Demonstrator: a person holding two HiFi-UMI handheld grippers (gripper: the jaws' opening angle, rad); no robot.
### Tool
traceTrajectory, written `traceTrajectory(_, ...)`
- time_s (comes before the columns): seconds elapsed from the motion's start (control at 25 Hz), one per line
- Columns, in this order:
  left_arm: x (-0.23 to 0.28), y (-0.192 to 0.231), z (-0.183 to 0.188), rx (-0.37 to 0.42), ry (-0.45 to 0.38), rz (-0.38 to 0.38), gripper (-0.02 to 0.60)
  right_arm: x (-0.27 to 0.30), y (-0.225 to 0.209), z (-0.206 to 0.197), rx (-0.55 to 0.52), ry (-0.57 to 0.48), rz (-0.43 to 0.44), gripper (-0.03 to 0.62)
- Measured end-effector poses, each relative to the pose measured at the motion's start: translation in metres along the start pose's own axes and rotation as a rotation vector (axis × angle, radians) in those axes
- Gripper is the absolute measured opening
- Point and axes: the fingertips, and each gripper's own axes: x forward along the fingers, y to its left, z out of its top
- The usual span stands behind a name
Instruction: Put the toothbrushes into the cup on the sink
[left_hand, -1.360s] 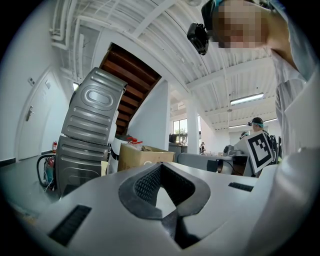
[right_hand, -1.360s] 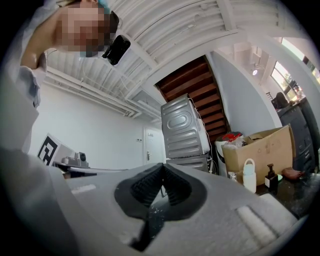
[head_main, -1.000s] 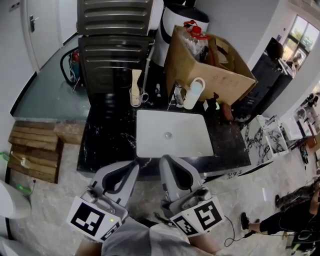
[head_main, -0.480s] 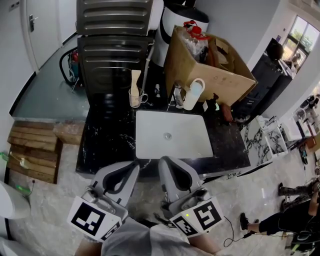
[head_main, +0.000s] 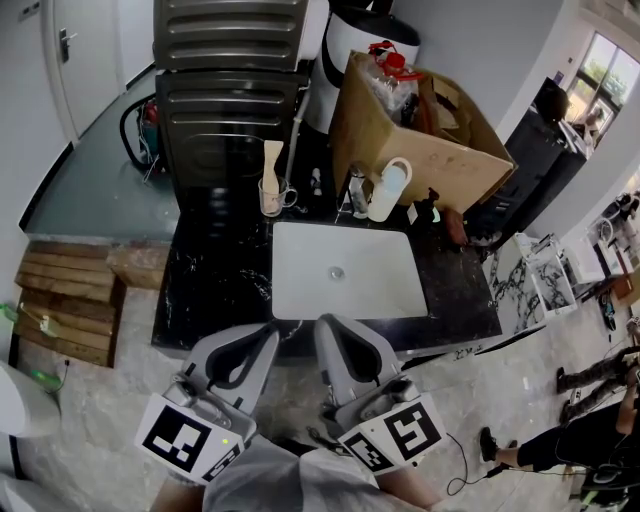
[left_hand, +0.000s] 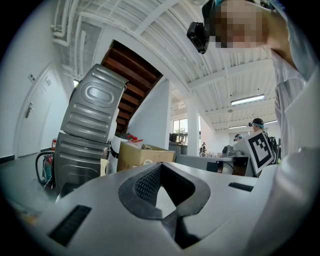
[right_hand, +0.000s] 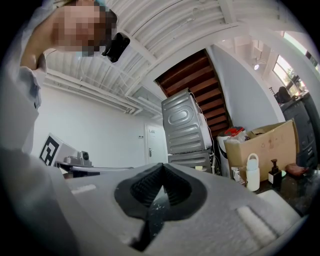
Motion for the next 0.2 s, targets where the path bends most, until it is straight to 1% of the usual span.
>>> traceTrajectory(0.2,0.0011,0.0017,0.0008,0.001,-0.002,0.003,0.005,0.0014,-0.0013,-0.0010,-0.002,0.006,0.000,-0.002)
